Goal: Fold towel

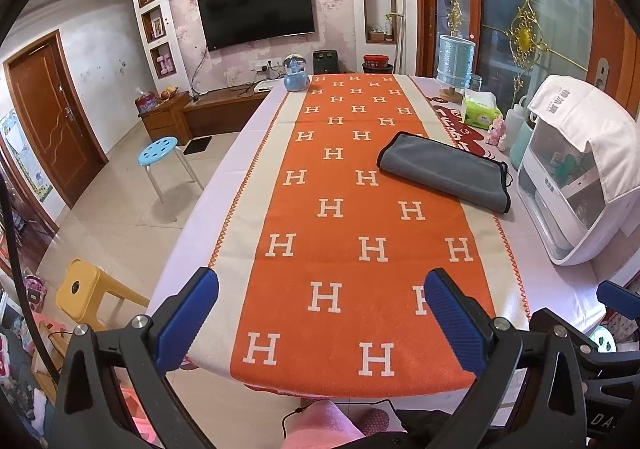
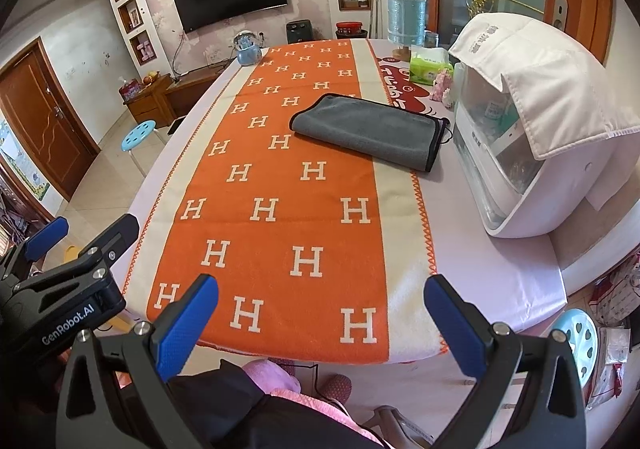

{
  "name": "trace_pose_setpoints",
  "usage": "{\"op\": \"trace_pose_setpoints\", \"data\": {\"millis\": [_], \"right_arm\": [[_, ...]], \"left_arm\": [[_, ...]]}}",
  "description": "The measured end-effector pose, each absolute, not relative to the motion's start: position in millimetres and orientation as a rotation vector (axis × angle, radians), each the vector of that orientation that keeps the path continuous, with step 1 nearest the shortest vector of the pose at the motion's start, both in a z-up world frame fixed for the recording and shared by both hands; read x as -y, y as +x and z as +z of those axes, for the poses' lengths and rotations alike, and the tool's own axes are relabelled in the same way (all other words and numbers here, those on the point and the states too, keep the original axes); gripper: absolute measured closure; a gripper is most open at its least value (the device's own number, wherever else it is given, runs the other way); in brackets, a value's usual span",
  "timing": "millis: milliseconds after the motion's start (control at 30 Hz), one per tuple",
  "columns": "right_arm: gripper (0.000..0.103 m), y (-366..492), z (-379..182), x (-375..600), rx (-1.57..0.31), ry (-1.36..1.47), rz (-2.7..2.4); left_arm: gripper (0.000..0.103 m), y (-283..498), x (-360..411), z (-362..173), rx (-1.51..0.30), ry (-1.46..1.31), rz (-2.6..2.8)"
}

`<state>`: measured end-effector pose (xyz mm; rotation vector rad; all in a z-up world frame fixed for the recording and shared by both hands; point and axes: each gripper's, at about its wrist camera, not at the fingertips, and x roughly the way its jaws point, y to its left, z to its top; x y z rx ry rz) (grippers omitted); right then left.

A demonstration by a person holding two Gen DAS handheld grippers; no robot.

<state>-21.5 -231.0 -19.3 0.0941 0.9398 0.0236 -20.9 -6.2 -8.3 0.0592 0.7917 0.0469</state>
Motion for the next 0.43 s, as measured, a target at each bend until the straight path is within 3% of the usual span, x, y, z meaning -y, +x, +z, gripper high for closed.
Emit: {"op": "trace_pose_setpoints", "data": {"millis": [433], "right_arm": [[0.000,-19.5,-21.1,230.4,-0.946,0.096,0.032]], "left_arm": [[0.001,-18.8,7.3,-7.9,-0.793,0.061,0.053]]}}
